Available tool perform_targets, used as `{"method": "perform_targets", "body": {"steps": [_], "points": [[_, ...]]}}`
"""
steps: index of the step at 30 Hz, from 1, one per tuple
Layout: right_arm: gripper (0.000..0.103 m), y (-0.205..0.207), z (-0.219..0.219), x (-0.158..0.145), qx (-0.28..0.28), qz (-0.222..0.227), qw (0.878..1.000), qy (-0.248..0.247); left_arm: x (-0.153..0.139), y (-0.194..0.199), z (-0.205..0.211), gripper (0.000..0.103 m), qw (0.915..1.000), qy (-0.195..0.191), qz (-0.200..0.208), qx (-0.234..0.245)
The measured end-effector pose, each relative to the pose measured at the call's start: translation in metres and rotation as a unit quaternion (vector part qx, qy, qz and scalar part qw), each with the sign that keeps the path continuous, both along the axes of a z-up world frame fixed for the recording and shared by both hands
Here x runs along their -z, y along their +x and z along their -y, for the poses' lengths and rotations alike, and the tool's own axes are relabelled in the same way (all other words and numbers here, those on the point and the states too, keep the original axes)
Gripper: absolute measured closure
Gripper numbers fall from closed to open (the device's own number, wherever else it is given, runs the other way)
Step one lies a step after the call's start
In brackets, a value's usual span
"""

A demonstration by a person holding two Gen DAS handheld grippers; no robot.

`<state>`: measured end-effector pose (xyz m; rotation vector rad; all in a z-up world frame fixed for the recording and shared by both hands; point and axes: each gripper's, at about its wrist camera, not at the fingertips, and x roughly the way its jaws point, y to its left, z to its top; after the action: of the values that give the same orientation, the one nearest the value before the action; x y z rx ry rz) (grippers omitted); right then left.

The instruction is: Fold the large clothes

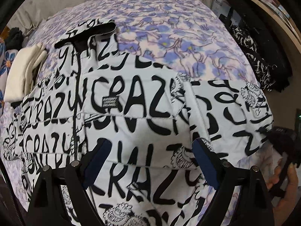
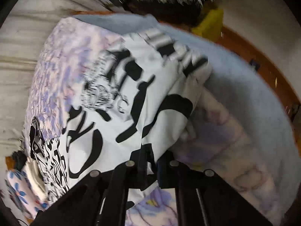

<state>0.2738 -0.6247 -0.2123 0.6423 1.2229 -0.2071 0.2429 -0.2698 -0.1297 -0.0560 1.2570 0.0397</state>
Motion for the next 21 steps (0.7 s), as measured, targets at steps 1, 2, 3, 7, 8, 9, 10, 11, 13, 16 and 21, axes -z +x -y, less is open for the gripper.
{"method": "perform_targets", "body": {"steps": [1,2,3,7,8,9,10,11,13,16,21], "points": [[0.097,0.000,-0.007,-0.019,-0.014,0.024,1.000,-0.015,-0.002,-0.002,-0.004,0.014,1.0000,-0.003,-0.002,-0.004],[0.098,0.003,-0.012,-0.032,-0.025,0.041,0.999,-0.022,-0.004,-0.003,-0.009,0.014,1.0000,-0.004,-0.001,-0.008],[0.098,0.004,-0.019,-0.048,-0.039,0.060,0.997,-0.029,-0.007,-0.006,-0.015,0.014,0.9999,-0.004,0.000,-0.014],[0.098,0.007,-0.076,-0.117,-0.124,0.146,0.980,-0.059,-0.022,-0.013,-0.038,0.014,0.9996,-0.002,0.012,-0.027],[0.098,0.005,-0.091,-0.130,-0.147,0.162,0.974,-0.065,-0.026,-0.015,-0.046,0.014,0.9994,-0.003,0.017,-0.031],[0.098,0.005,-0.107,-0.138,-0.165,0.172,0.969,-0.071,-0.029,-0.015,-0.051,0.014,0.9992,-0.004,0.020,-0.034],[0.098,0.003,-0.131,-0.150,-0.197,0.186,0.959,-0.078,-0.033,-0.017,-0.059,0.014,0.9989,-0.005,0.025,-0.039],[0.098,-0.001,-0.149,-0.156,-0.219,0.194,0.953,-0.082,-0.036,-0.018,-0.070,0.014,0.9985,-0.008,0.029,-0.045],[0.098,-0.014,-0.193,-0.166,-0.272,0.211,0.934,-0.098,-0.040,-0.021,-0.088,0.014,0.9977,-0.016,0.034,-0.056],[0.098,-0.029,-0.254,-0.160,-0.332,0.211,0.913,-0.108,-0.038,-0.027,-0.119,0.014,0.9964,-0.028,0.035,-0.071],[0.090,-0.055,-0.342,-0.102,-0.399,0.150,0.900,-0.088,-0.026,-0.037,-0.158,0.014,0.9963,-0.032,0.026,-0.076]]}}
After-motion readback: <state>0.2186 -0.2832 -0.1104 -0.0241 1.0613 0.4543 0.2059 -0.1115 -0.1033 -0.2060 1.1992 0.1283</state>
